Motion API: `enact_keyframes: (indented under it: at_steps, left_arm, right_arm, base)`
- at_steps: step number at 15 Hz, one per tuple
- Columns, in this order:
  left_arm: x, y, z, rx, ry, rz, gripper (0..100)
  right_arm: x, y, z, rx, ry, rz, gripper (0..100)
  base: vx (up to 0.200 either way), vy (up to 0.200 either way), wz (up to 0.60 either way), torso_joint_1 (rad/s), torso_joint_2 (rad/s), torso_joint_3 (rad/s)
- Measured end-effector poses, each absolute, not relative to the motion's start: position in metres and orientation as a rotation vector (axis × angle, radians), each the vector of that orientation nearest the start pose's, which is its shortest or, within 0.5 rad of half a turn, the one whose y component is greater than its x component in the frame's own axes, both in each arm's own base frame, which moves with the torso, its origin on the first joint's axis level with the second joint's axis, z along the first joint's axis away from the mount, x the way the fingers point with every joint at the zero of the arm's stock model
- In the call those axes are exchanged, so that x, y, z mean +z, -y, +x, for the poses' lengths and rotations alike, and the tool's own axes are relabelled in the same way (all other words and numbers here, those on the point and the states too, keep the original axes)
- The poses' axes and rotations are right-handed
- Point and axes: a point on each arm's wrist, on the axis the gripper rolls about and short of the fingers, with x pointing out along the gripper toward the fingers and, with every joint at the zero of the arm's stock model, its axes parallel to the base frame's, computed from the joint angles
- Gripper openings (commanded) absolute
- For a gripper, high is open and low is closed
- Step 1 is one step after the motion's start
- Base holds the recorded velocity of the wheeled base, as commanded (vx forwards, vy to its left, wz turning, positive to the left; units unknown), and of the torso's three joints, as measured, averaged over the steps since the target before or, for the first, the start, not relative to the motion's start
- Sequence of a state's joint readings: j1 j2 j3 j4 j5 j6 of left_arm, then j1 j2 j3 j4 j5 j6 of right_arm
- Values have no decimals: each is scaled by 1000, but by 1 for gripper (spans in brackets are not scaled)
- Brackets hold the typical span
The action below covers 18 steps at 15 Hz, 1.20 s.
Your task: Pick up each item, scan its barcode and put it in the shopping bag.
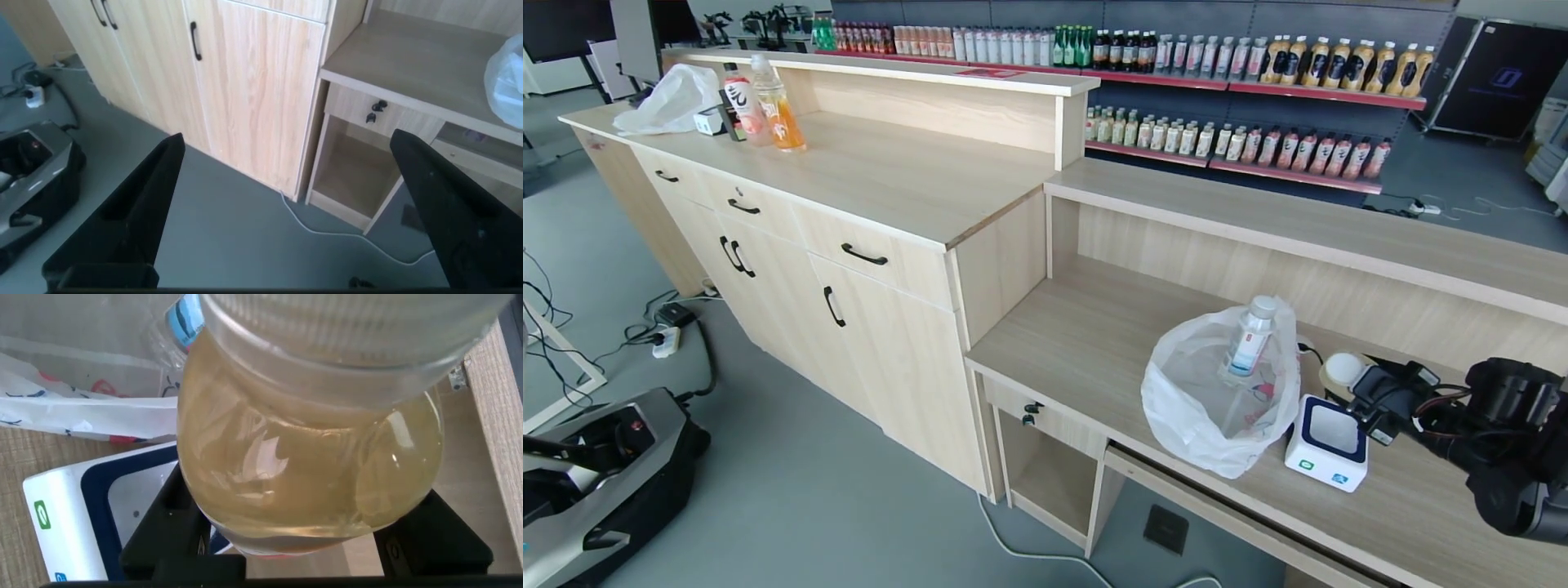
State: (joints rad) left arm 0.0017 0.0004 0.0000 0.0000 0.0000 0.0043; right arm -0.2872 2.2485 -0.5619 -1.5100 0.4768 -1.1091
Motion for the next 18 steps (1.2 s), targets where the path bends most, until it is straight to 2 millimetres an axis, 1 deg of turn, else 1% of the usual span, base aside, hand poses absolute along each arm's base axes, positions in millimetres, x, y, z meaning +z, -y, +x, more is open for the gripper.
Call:
enact_keyframes:
  at_steps: [3, 6, 9, 12, 15, 18]
  left_arm:
    - [75, 0, -23, 1, 0, 5, 100]
    - [75, 0, -23, 1, 0, 4, 100]
    - [75, 0, -23, 1, 0, 4, 100]
    - [75, 0, -23, 1, 0, 5, 100]
    - [75, 0, -23, 1, 0, 4, 100]
    - [75, 0, -23, 1, 0, 5, 100]
  right_arm:
    - [28, 88, 332, 264, -53, -1032, 0]
    - [26, 88, 338, 261, -43, -1032, 0]
    - [26, 84, 343, 257, -10, -1015, 0]
    - [21, 79, 345, 271, -5, -996, 0]
    - [17, 79, 347, 275, -10, -994, 0]
    - [17, 80, 353, 267, 5, -996, 0]
  base:
    - [0, 0, 0, 0, 0, 0]
    - [0, 0, 0, 0, 0, 0]
    - [0, 0, 0, 0, 0, 0]
    - [0, 0, 0, 0, 0, 0]
    - [0, 0, 0, 0, 0, 0]
    - [0, 0, 0, 0, 0, 0]
